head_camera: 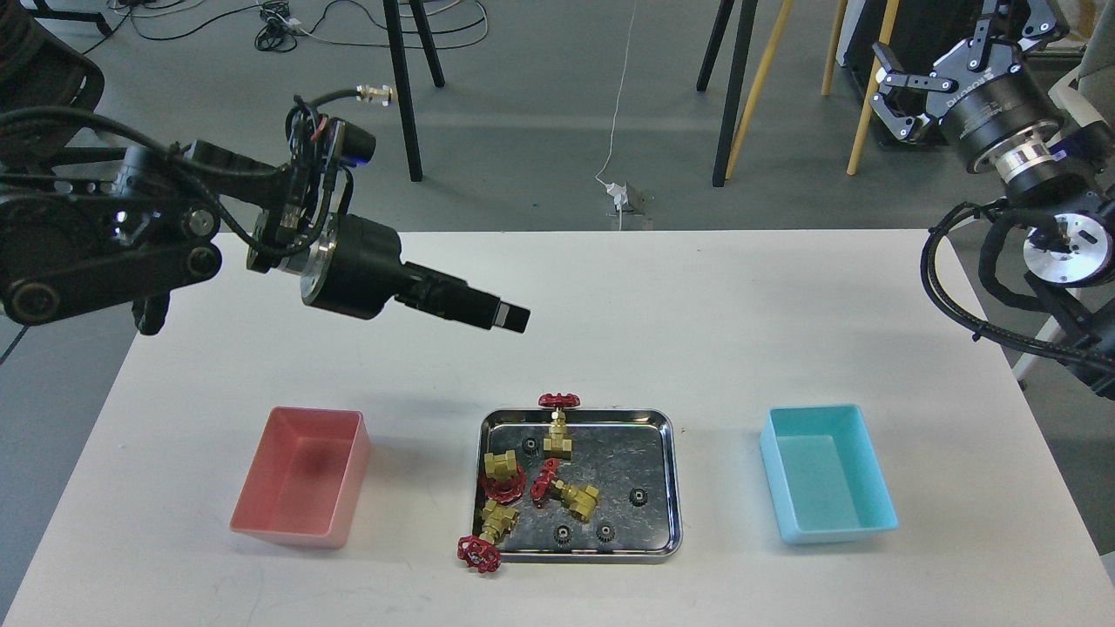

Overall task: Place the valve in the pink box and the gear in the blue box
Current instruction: 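Swing the left gripper down toward the metal tray, then lower the left gripper onto a brass valve with red handwheel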

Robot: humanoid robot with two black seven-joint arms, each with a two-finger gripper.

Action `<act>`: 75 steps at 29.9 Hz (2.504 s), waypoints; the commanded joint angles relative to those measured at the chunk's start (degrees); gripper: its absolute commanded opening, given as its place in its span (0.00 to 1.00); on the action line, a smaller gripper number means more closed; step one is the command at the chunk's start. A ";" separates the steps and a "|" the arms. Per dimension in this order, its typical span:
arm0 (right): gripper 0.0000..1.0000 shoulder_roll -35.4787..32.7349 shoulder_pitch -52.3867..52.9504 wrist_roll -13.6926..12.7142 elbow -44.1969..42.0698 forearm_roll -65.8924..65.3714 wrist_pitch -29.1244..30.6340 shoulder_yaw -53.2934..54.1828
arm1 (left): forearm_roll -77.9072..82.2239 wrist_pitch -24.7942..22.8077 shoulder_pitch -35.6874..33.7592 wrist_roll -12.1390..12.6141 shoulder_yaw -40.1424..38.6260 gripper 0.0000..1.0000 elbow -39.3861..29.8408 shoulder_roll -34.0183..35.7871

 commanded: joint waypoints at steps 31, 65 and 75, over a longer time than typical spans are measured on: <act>0.99 1.12 4.44 -6.60 -7.48 0.23 0.00 -0.03 | 8.21 28.99 19.72 0.00 7.55 1.00 11.26 -12.96; 0.99 0.95 3.30 -6.51 -7.57 0.14 0.00 -0.29 | 8.56 30.66 22.45 0.00 7.55 0.71 11.96 -13.75; 0.99 0.95 2.86 -6.51 -7.57 0.14 0.00 -0.29 | 8.65 31.81 22.80 0.00 7.55 0.63 11.96 -14.63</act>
